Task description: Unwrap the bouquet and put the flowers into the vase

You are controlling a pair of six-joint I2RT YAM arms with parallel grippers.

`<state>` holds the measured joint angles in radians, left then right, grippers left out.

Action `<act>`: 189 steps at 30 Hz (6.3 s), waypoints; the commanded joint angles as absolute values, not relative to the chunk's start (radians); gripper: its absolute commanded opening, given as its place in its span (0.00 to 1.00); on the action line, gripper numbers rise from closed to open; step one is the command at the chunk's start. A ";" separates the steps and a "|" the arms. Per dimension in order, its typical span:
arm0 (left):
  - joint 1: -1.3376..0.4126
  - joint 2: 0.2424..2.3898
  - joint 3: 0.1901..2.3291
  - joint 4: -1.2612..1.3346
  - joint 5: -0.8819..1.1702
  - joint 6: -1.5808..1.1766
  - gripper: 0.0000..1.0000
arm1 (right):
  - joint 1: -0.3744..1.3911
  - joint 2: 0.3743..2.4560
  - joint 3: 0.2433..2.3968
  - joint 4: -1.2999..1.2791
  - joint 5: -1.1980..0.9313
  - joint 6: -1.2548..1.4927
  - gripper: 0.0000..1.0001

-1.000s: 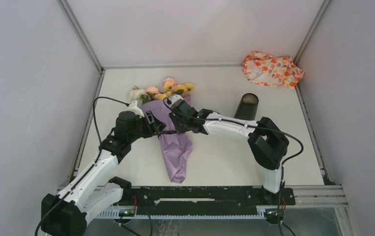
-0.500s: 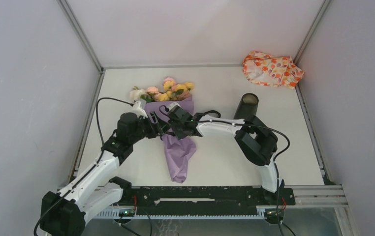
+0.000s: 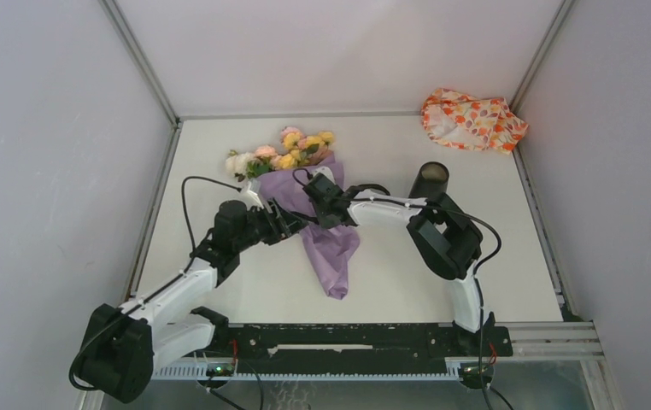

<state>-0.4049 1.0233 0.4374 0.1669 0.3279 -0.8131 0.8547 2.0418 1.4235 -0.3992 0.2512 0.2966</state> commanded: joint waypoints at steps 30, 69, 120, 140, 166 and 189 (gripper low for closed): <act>-0.411 1.426 0.635 0.204 0.136 -0.681 0.59 | 0.794 1.928 1.404 -0.408 0.106 0.466 0.38; -0.483 1.233 0.527 0.123 0.049 -0.374 0.44 | 0.775 1.913 1.367 -0.384 0.053 0.486 0.37; -0.484 1.011 0.926 -0.298 -0.208 -0.394 0.00 | 0.773 1.879 1.331 -0.361 0.040 0.499 0.35; -0.483 1.234 0.835 -0.260 -0.223 -0.463 0.00 | 0.836 1.791 1.310 -0.338 0.014 0.458 0.36; -0.481 1.034 1.059 -0.402 -0.236 -0.449 0.08 | 0.839 1.890 1.364 -0.235 -0.087 0.465 0.37; -0.485 1.186 0.815 -0.219 -0.059 -0.403 0.55 | 0.736 1.996 1.500 -0.313 -0.049 0.418 0.37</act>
<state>-0.4839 1.1423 0.8074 -0.2905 -0.0246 -0.4362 0.7574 2.0014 1.4620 -0.3088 -0.0532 0.4480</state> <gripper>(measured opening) 0.530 0.368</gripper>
